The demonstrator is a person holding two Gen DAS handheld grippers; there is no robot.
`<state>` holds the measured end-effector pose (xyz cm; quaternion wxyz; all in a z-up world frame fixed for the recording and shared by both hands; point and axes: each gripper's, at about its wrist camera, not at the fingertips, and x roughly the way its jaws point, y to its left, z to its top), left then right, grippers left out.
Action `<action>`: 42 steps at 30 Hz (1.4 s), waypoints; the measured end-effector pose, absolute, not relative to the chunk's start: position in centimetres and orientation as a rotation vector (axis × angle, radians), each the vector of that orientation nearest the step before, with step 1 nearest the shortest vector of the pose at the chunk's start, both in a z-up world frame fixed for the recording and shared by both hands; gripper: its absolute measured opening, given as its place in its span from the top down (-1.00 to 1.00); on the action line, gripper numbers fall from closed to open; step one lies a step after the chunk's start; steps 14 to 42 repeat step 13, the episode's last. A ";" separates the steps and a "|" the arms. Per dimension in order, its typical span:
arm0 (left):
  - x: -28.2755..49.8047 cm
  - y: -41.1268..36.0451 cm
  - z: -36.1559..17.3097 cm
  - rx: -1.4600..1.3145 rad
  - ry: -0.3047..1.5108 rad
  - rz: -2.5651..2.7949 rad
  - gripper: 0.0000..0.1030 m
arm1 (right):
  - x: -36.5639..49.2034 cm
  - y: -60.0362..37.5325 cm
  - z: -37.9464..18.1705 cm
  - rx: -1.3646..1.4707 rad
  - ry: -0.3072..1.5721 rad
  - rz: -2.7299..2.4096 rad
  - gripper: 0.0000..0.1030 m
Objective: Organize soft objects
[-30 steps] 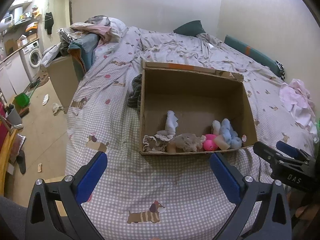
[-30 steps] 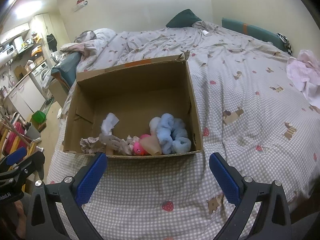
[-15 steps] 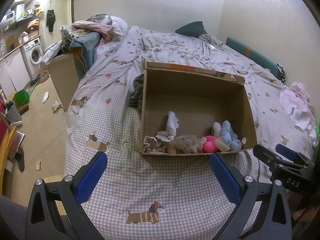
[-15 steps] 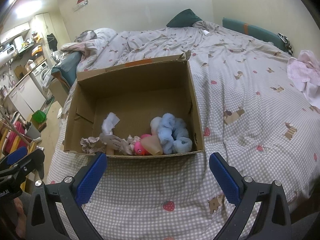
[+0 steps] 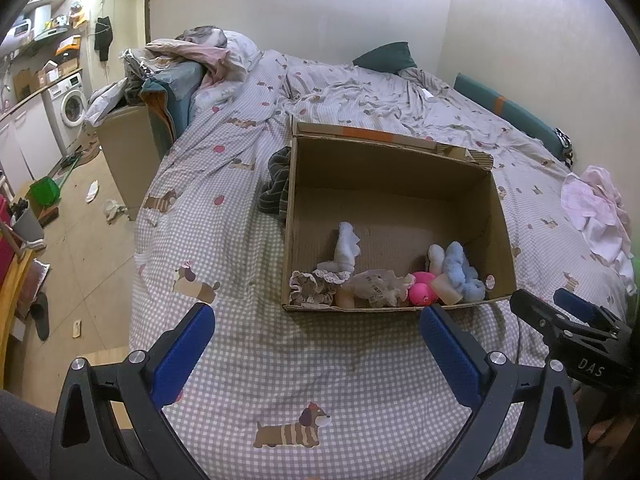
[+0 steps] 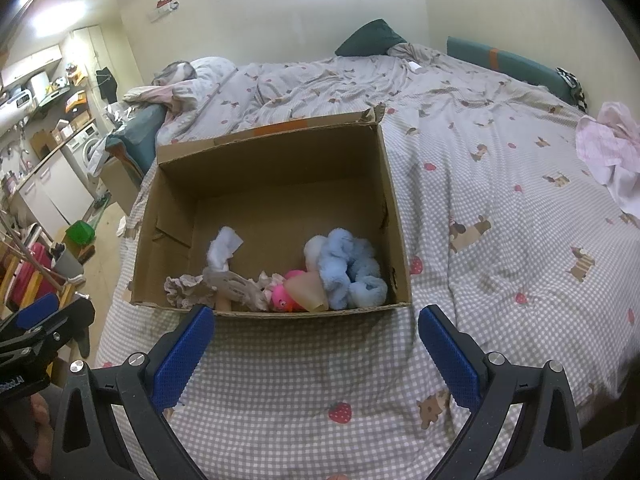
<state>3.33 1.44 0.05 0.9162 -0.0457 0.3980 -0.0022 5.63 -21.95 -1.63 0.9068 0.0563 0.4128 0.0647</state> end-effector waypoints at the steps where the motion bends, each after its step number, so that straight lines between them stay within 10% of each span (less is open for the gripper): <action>1: 3.3 1.4 0.0 -0.094 0.820 -0.005 -0.99 | 5.6 -21.9 -1.6 0.116 0.853 0.134 -1.00; 42: 3.3 1.4 -0.3 -0.103 0.820 -0.013 -0.99 | 5.5 -21.6 -1.2 0.128 0.843 0.149 -1.00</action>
